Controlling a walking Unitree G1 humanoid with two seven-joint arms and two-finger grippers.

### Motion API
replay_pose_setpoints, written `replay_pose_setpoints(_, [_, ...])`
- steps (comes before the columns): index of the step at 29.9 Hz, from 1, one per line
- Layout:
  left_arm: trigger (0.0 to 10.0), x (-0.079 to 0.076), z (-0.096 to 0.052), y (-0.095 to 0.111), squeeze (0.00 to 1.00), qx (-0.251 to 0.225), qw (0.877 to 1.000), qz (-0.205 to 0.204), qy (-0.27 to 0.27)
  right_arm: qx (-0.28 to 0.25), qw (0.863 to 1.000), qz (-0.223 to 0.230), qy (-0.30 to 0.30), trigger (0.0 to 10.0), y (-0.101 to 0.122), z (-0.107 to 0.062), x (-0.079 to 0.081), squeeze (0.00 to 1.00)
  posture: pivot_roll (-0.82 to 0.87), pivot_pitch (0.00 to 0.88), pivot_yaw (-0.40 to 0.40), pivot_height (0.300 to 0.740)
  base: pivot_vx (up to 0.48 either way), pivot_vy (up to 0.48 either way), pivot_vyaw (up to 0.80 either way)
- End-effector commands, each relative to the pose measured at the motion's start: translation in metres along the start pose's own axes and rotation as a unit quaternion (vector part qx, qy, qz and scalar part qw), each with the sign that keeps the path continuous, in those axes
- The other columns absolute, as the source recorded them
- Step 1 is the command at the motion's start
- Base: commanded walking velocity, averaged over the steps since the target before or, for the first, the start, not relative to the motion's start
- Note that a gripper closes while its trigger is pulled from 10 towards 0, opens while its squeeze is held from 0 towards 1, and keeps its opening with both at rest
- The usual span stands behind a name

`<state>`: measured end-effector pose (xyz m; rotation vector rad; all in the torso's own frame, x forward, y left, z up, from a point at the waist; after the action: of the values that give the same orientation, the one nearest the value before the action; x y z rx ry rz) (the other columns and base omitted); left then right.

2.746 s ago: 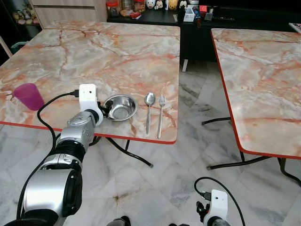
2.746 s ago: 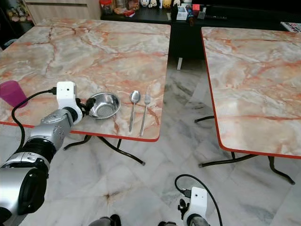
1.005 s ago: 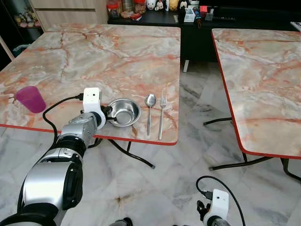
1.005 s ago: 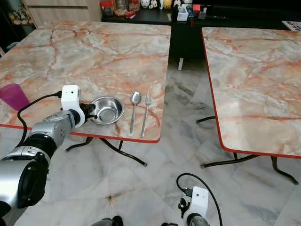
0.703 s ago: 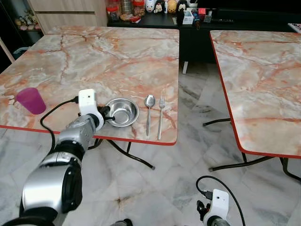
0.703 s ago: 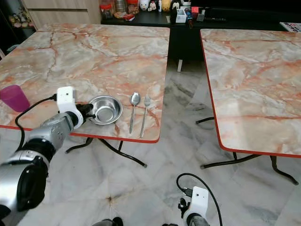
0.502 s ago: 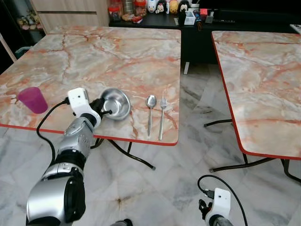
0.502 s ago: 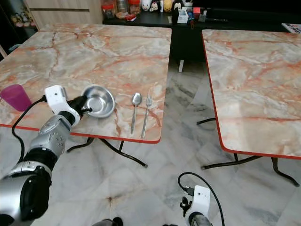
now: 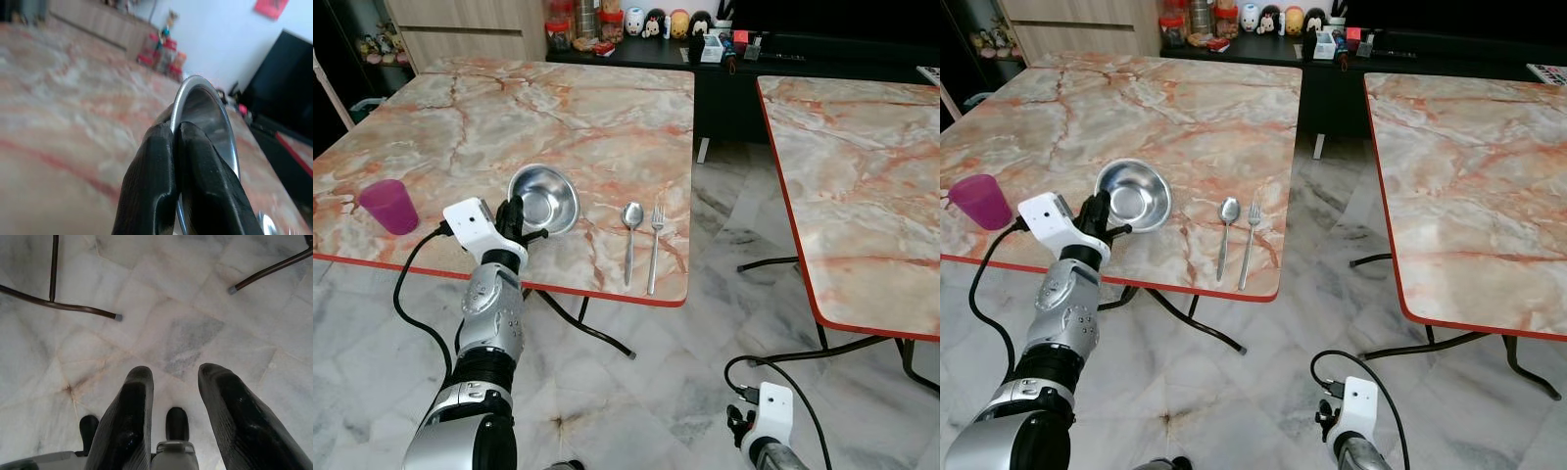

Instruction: Setting the table

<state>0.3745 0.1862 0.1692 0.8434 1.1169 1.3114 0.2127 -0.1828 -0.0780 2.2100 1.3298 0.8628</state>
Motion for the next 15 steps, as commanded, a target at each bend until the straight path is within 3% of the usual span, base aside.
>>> replay_pose_setpoints(1, [10.0,-0.0017,0.0038,0.0139,0.00,-0.032,0.999,-0.001,0.008,0.018,1.000,-0.008,-0.007,10.0,-0.0100,-0.0023,-0.0036,0.00,0.05,0.071,-0.028,0.740,0.000,0.000,0.00])
replay_pose_setpoints(5, [10.0,-0.0015,0.0033,0.0167,0.00,-0.038,0.999,0.004,0.013,0.024,0.999,-0.025,-0.009,10.0,-0.0125,-0.0034,-0.0063,0.00,0.04,0.088,-0.029,0.740,0.000,-0.369,0.00])
replay_pose_setpoints(6, [10.0,-0.0024,0.0023,0.0157,0.00,-0.037,0.999,0.019,0.007,0.018,1.000,-0.012,-0.014,10.0,-0.0110,-0.0035,-0.0081,0.00,0.04,0.092,-0.029,0.740,0.000,-0.450,0.00])
replay_pose_setpoints(15, [10.0,-0.0075,0.0013,0.0152,0.00,-0.035,0.999,0.027,-0.001,0.012,1.000,-0.005,-0.024,10.0,-0.0078,-0.0037,-0.0125,0.00,0.00,0.108,-0.025,0.740,0.000,-0.460,0.00])
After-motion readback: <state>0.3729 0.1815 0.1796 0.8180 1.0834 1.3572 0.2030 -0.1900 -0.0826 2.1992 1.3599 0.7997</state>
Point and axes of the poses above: a point about 5 cm out from each wrist's last joint towards the gripper, its own z axis pointing out of the wrist towards the gripper, its own y axis along the axis of the wrist's last joint, x = y × z, the point moved 1 cm from there along z, pointing out of the wrist towards the gripper, and after that the axes turned 15 degrees about z, right-handed, at the moved point
